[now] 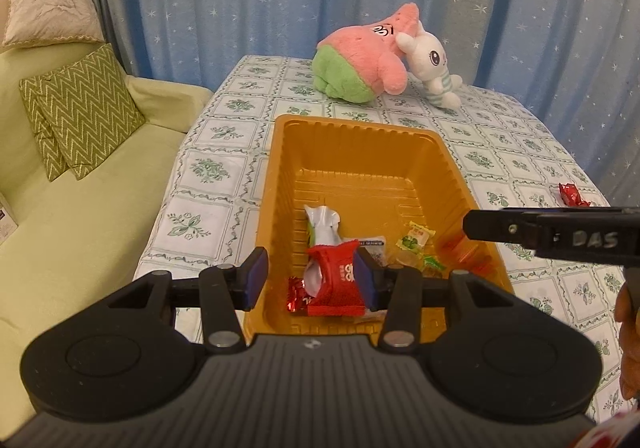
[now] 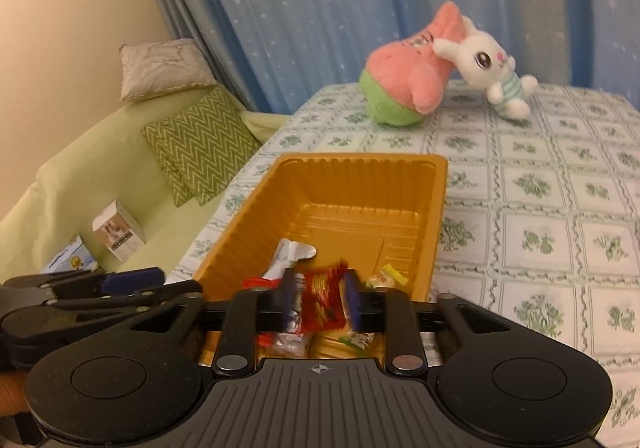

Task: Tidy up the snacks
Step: 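Move both open tools back toward the last red candies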

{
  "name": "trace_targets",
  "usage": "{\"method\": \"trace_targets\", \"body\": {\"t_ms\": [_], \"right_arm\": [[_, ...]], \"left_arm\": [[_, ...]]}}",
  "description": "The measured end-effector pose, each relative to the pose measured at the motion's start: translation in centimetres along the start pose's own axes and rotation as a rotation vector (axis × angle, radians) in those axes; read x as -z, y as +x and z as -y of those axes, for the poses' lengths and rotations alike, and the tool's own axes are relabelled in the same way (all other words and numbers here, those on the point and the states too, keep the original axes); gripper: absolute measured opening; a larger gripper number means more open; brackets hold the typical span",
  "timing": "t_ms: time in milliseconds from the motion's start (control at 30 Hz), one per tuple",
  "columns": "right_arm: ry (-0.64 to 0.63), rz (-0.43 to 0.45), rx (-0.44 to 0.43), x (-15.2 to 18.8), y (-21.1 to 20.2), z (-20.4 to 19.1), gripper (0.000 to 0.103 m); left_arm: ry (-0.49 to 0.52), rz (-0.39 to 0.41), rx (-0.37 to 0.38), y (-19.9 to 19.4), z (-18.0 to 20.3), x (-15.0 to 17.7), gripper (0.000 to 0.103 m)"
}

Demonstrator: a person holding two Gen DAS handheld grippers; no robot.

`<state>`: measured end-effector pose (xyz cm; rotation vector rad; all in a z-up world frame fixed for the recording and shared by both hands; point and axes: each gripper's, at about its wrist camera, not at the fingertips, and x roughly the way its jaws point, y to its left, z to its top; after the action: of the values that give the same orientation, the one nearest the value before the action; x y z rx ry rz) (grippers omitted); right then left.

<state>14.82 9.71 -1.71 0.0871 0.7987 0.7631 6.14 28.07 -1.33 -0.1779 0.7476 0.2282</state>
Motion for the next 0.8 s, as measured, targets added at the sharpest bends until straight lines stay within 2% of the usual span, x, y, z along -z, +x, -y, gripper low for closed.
{"method": "trace_targets", "body": {"t_ms": [33,67,467,800], "right_arm": [[0.015,0.009,0.001,0.1,-0.2,0.3,0.063],[0.026,0.020,0.004,0.2,-0.5,0.7,0.063],[0.160,0.025,0.109,3.0,-5.7,4.5,0.063],[0.207,0.060,0.197,5.8,-12.2,6.8,0.063]], "left_arm": [[-0.002,0.000,-0.001,-0.1,-0.1,0.1,0.043],[-0.004,0.000,0.000,-0.2,0.0,0.2,0.043],[-0.015,0.010,0.035,-2.9,2.4,0.9,0.051],[-0.006,0.019,0.088,-5.9,6.8,1.6,0.068]]}}
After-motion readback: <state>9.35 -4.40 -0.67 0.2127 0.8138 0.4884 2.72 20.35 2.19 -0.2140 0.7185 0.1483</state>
